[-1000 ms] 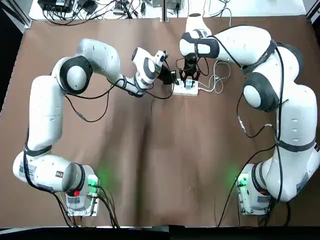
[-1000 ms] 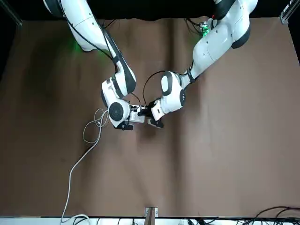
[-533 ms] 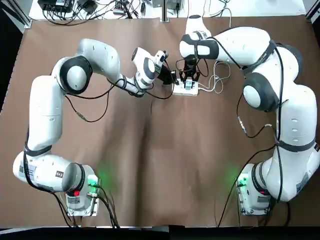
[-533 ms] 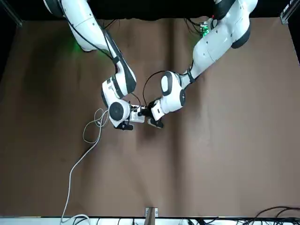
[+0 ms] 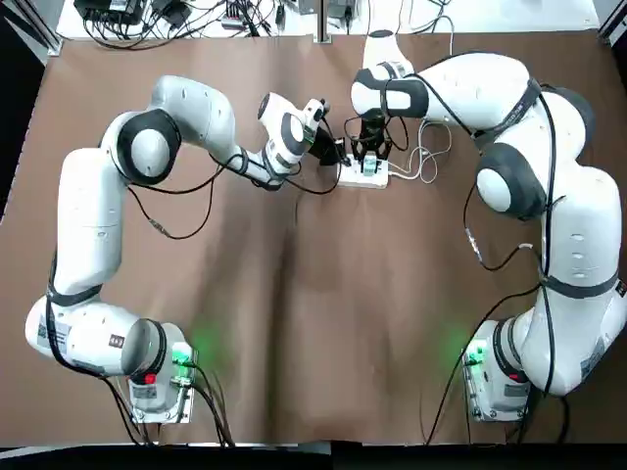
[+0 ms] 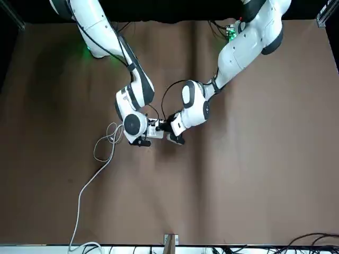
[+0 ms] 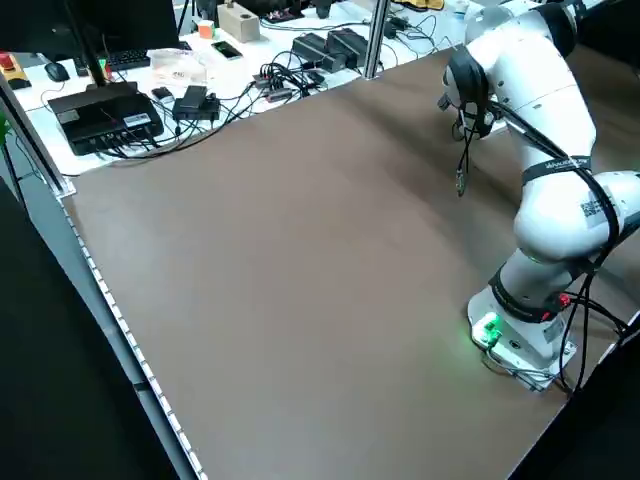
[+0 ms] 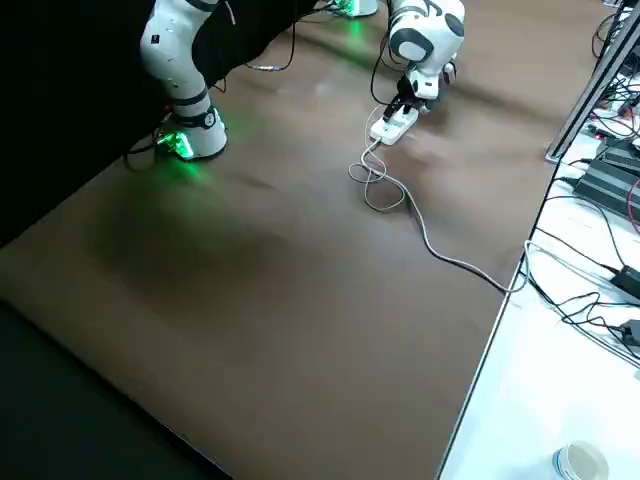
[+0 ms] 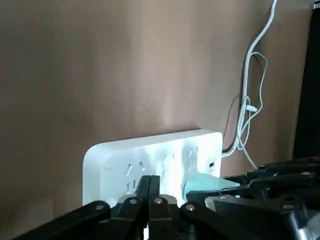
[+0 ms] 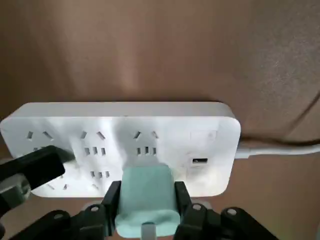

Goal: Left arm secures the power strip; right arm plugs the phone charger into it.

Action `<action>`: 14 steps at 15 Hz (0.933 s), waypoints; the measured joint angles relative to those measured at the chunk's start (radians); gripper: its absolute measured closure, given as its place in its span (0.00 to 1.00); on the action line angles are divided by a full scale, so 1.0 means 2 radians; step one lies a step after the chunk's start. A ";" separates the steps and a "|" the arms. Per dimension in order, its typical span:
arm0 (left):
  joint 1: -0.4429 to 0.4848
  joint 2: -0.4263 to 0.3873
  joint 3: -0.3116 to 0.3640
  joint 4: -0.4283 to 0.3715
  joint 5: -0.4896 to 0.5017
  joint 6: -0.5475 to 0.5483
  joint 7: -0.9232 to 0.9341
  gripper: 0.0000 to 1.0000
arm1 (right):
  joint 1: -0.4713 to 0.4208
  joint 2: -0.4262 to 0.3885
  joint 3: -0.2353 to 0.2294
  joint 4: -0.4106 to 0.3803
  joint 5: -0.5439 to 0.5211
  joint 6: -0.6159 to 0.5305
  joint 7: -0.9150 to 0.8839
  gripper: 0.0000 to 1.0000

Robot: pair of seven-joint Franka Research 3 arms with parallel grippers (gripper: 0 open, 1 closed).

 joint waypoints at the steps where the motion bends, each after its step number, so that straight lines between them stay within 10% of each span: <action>1: 0.000 0.000 0.000 0.000 0.000 0.000 0.000 0.96 | 0.001 0.000 0.000 -0.001 0.000 0.001 0.001 0.52; 13: 0.000 0.000 0.000 0.000 0.000 0.000 0.000 0.96 | 0.004 0.001 -0.001 -0.004 -0.003 0.009 0.012 0.52; 14: 0.000 0.000 0.000 0.000 0.000 0.000 0.000 0.96 | 0.005 0.007 0.000 -0.006 -0.003 0.019 0.013 0.38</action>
